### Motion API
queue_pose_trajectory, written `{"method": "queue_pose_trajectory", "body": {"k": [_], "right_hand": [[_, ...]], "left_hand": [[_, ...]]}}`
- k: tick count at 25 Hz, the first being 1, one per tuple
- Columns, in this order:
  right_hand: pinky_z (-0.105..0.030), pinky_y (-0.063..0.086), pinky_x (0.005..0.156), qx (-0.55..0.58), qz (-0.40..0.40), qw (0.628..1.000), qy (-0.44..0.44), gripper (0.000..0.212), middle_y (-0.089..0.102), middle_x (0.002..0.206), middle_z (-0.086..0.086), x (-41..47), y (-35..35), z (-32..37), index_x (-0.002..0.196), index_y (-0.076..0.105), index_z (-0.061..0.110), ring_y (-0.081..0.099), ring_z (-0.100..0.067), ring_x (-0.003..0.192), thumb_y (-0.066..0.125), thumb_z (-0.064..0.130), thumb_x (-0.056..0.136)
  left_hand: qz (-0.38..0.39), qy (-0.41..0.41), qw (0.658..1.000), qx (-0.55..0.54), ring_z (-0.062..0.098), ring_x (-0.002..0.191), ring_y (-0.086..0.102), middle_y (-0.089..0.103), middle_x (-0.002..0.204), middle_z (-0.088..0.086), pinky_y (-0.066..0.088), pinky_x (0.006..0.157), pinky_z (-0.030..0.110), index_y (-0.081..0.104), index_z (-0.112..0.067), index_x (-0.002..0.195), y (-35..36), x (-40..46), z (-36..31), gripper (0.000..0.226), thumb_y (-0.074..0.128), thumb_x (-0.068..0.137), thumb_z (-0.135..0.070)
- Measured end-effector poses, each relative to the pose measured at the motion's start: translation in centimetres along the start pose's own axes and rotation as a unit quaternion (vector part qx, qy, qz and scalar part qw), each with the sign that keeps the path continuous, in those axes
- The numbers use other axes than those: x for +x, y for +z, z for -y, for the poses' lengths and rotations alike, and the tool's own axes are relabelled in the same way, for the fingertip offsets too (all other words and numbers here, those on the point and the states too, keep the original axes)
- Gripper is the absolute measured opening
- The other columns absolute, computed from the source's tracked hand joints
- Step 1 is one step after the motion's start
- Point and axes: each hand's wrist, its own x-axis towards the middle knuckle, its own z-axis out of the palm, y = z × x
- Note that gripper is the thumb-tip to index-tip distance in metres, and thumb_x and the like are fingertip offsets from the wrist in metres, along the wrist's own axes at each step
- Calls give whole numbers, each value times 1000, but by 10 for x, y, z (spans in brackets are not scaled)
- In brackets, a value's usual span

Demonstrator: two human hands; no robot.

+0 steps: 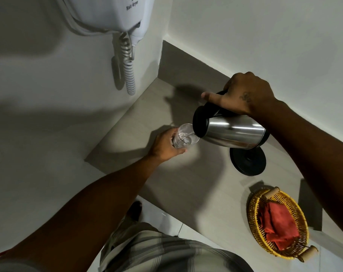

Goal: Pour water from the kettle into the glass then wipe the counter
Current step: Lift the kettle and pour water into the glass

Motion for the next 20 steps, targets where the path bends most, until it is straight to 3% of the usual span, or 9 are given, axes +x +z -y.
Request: {"method": "queue_pose_trajectory", "body": {"k": [2, 5, 7, 20], "right_hand": [[-28, 37, 53, -1, 3, 1000, -4, 86, 58, 61, 0, 0, -1, 0, 62, 65, 20, 52, -17, 58, 33, 100, 59], [-30, 40, 56, 2, 4, 1000, -1, 87, 58, 62, -2, 2, -1, 1, 61, 64, 20, 57, -22, 62, 33, 100, 58], [-30, 40, 56, 1, 3, 1000, 1, 87, 59, 63, -2, 2, 0, 2, 62, 65, 19, 56, -22, 62, 34, 101, 58], [-27, 34, 51, 4, 3, 1000, 5, 88, 58, 61, -2, 2, 2, 2, 61, 65, 19, 52, -18, 57, 34, 101, 59]], "left_hand": [[-2, 0, 1000, 3, 11, 96, 68, 73, 112, 4, 50, 81, 7, 68, -12, 118, 0, 0, 1, 68, 96, 57, -21], [-3, -17, 1000, -16, 16, 100, 70, 74, 113, 3, 59, 87, 32, 68, -13, 119, 3, 2, 4, 70, 96, 56, -21], [-1, -24, 999, -24, 15, 99, 71, 74, 112, 1, 60, 86, 38, 67, -16, 117, 5, 2, 7, 68, 96, 56, -22], [17, -46, 998, -39, 15, 103, 70, 74, 114, 0, 60, 87, 41, 65, -18, 120, 10, 7, 18, 70, 95, 58, -24]]}}
